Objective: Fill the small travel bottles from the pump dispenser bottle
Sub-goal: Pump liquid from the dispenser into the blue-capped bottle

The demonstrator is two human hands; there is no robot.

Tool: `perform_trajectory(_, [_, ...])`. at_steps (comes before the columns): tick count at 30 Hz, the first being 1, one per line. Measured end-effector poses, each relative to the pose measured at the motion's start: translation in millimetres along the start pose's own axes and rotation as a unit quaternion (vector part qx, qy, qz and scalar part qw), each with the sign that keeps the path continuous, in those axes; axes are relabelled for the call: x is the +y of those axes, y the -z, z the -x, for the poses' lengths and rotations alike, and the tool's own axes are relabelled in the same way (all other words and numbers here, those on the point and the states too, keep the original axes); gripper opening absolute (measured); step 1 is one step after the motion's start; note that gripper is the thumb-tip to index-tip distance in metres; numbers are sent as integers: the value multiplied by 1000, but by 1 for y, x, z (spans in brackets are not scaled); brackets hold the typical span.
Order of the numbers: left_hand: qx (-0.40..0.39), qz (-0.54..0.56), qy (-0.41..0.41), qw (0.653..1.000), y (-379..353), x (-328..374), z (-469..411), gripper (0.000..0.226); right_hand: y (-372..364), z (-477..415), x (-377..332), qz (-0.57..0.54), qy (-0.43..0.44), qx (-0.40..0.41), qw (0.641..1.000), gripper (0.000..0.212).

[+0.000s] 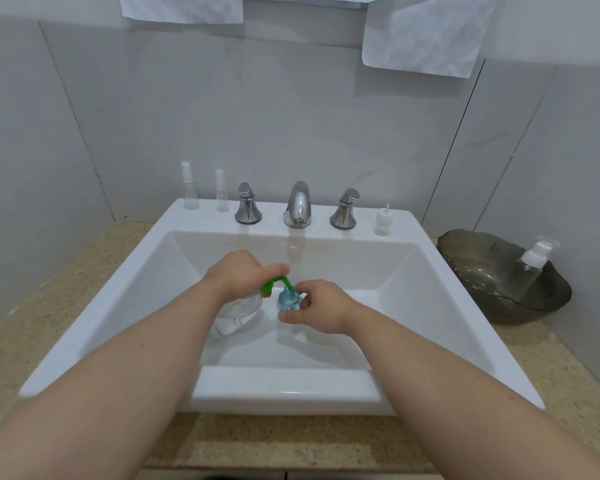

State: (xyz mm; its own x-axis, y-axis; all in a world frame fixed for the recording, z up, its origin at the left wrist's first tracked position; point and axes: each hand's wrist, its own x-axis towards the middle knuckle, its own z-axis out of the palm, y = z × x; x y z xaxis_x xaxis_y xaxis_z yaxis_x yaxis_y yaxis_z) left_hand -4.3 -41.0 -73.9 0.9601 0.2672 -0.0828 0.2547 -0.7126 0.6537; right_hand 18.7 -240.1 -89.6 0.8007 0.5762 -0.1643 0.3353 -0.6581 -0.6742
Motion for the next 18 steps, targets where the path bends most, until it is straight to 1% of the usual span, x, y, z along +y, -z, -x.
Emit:
perform_trajectory(6, [1, -19, -1, 1000, 0, 2, 1, 67, 1, 1, -1, 11, -5, 5, 1000, 40])
perform_trajectory(11, [6, -18, -1, 1000, 0, -2, -1, 66, -1, 0, 1, 4, -7, 2, 1000, 35])
perform_trajectory(15, [11, 1, 3, 1000, 0, -1, -2, 62, 0, -1, 1, 2, -6, 7, 1000, 40])
perform_trajectory(18, [17, -5, 3, 1000, 0, -1, -2, 61, -1, -2, 1, 5, -3, 8, 1000, 38])
